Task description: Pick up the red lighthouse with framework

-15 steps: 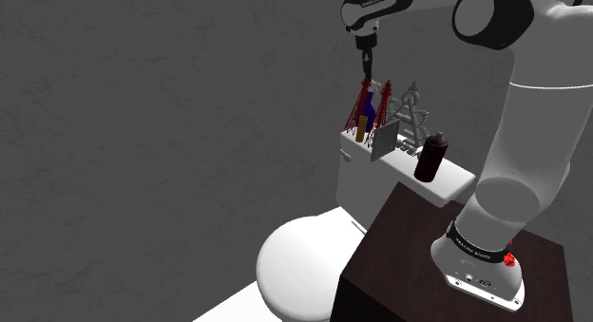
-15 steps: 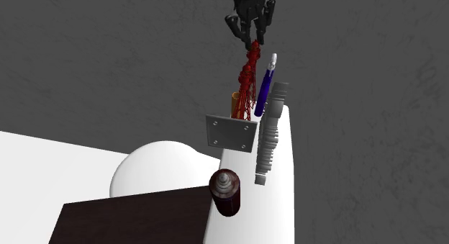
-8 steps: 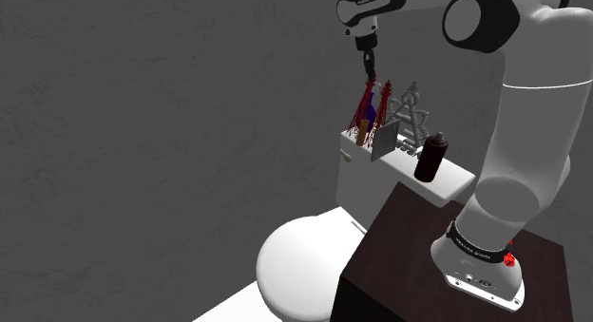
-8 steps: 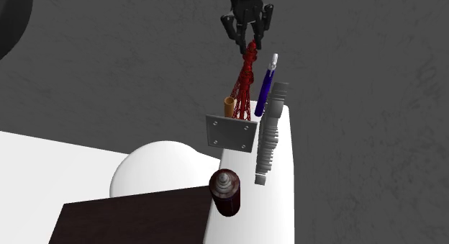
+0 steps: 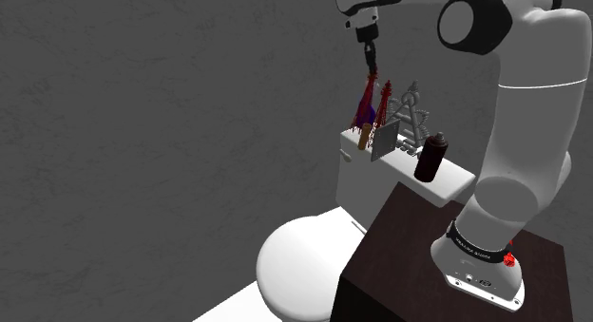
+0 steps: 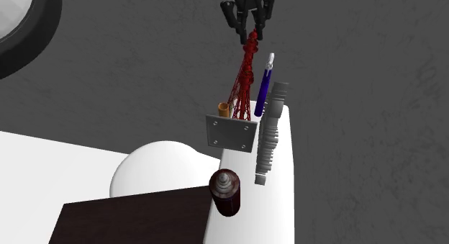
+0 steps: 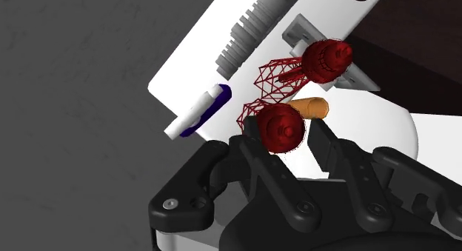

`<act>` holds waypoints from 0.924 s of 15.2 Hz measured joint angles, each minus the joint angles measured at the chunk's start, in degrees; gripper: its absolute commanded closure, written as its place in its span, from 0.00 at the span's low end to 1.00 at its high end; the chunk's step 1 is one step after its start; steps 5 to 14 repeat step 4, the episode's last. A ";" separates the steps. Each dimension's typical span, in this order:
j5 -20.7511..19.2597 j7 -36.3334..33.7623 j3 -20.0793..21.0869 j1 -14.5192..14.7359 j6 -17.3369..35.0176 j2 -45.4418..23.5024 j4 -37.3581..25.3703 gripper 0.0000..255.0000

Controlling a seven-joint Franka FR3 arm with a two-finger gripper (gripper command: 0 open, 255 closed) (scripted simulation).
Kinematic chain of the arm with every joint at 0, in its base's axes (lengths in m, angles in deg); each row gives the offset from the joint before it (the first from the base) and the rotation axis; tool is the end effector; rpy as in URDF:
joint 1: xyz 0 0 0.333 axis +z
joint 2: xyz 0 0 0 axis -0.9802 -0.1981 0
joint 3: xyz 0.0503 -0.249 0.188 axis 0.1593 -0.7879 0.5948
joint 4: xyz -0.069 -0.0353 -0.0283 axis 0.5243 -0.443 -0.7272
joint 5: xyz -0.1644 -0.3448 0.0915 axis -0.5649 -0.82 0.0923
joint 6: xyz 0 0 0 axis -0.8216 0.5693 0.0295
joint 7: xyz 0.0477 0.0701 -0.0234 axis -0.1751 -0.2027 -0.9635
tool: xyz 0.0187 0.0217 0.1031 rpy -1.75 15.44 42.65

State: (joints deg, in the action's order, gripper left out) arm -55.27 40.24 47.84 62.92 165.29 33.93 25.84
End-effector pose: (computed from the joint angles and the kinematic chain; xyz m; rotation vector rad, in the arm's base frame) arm 0.5406 -0.3352 0.5213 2.9824 0.5486 -0.5088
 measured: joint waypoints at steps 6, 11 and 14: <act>-0.37 -0.12 0.45 0.24 -1.46 1.29 -1.08 1.00; -0.37 -0.12 0.45 0.24 -1.46 1.29 -1.08 1.00; -0.37 -0.12 0.45 0.24 -1.46 1.29 -1.08 1.00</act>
